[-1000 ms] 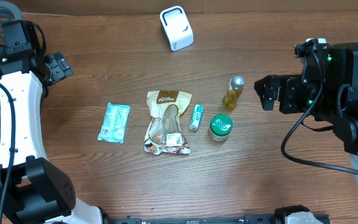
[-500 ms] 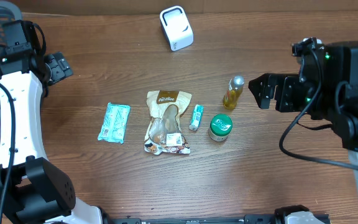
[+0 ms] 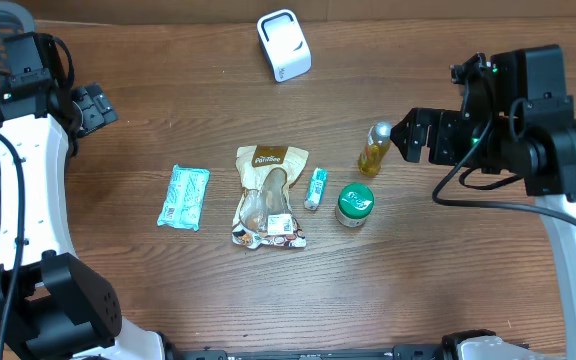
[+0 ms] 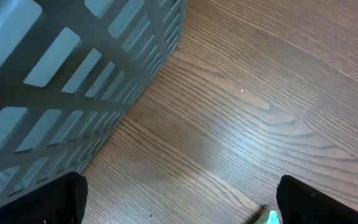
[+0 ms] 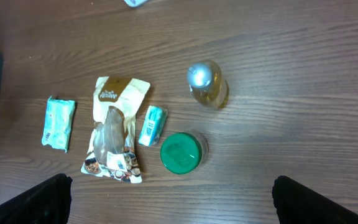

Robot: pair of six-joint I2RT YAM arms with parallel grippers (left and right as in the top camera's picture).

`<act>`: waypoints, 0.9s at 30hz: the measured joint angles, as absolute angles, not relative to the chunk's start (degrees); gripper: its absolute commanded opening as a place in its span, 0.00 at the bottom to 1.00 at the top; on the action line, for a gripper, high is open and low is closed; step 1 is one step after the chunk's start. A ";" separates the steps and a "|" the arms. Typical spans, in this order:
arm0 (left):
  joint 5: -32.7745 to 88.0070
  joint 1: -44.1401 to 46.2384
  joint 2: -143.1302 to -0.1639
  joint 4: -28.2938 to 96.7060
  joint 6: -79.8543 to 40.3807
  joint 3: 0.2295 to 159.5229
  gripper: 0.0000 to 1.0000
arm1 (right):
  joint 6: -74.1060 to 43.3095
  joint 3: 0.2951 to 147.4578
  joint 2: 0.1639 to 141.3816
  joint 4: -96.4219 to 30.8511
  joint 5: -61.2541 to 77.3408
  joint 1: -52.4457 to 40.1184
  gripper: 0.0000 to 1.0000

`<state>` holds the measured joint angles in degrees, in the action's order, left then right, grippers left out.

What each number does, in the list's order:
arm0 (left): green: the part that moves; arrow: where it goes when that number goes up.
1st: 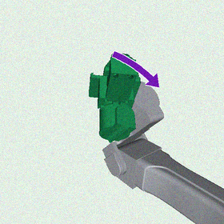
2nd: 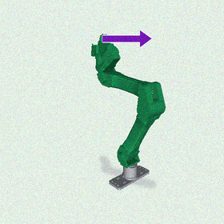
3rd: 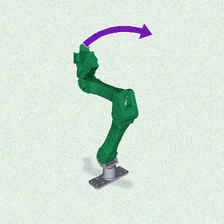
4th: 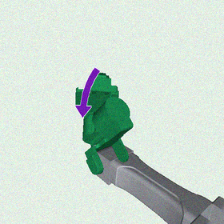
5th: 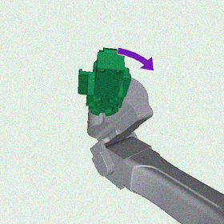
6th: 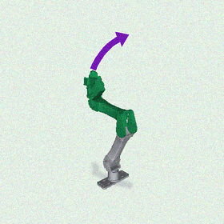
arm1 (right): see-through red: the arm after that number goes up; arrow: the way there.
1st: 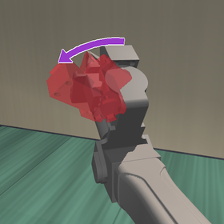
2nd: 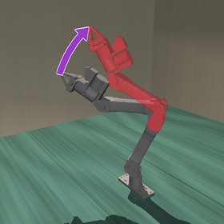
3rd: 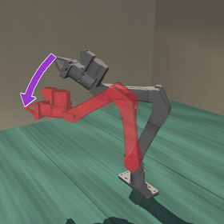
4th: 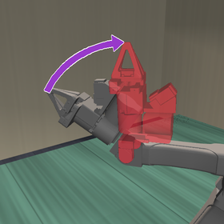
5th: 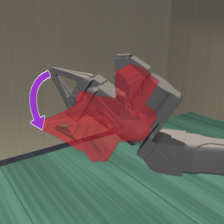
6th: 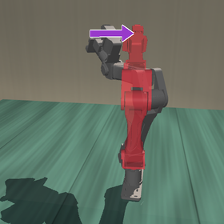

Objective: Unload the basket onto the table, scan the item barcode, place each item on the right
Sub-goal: 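Raise the right gripper and move it left toward the yellow bottle, then move the right gripper over the green-lidded jar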

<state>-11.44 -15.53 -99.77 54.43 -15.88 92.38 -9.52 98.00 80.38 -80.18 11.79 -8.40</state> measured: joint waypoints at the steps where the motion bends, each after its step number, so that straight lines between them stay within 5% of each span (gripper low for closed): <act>1: -11.44 -15.53 -99.77 54.43 -15.88 92.38 1.00 | -9.50 98.00 80.58 -80.18 11.81 -8.40 1.00; 17: -11.44 -15.53 -99.77 54.43 -15.88 92.38 1.00 | -10.63 98.00 82.35 -80.20 11.84 -8.40 0.95; 27: -11.44 -15.53 -99.77 54.43 -15.88 92.38 1.00 | -11.81 98.00 85.71 -80.79 11.86 -8.40 1.00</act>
